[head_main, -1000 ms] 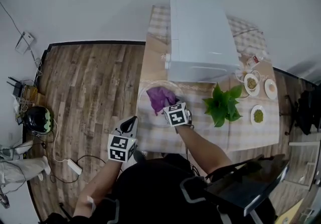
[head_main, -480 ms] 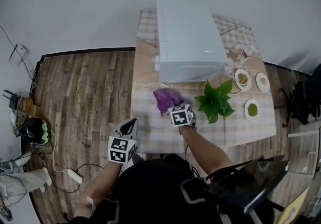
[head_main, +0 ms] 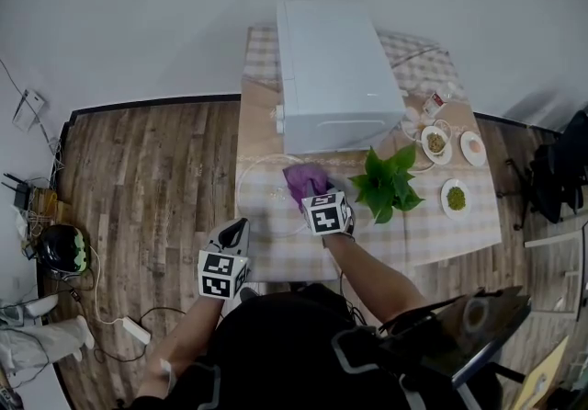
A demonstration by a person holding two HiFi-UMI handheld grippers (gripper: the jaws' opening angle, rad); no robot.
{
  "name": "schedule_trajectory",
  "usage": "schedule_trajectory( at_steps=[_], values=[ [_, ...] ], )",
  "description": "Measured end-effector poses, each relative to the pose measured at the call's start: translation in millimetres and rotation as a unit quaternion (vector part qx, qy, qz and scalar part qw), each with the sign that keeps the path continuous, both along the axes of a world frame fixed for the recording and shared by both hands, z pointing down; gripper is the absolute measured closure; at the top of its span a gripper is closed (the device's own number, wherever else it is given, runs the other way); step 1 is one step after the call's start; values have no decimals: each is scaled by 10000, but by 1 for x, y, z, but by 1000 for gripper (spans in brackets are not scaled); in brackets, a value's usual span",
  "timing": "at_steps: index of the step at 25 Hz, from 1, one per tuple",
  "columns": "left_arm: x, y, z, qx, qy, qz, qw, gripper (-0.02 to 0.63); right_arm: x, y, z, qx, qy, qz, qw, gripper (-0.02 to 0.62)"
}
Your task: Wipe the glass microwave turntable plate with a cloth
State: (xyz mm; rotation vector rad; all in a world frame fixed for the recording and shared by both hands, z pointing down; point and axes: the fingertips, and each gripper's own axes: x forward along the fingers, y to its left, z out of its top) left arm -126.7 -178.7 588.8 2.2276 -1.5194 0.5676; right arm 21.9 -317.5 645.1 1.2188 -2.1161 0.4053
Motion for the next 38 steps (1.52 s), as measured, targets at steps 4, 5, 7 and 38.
schedule_trajectory(
  at_steps=[4,5,7,38],
  values=[
    [0,-1,-3,77,18,-65,9999,598,-29,4,-28,167,-481,-239,9984,535],
    [-1,-1,-4,106,-4,-92,9999,597,-36,6,-35,195,-555,-320,9978,535],
    [-5,0,-5,121,-28,-177,9998,598,-51,9,-42,205,-632,-498,9965,535],
    [-78,37,3,-351,-35,-1448,9888,597,-164,-34,32,-535,-621,-1163,9898,535]
  ],
)
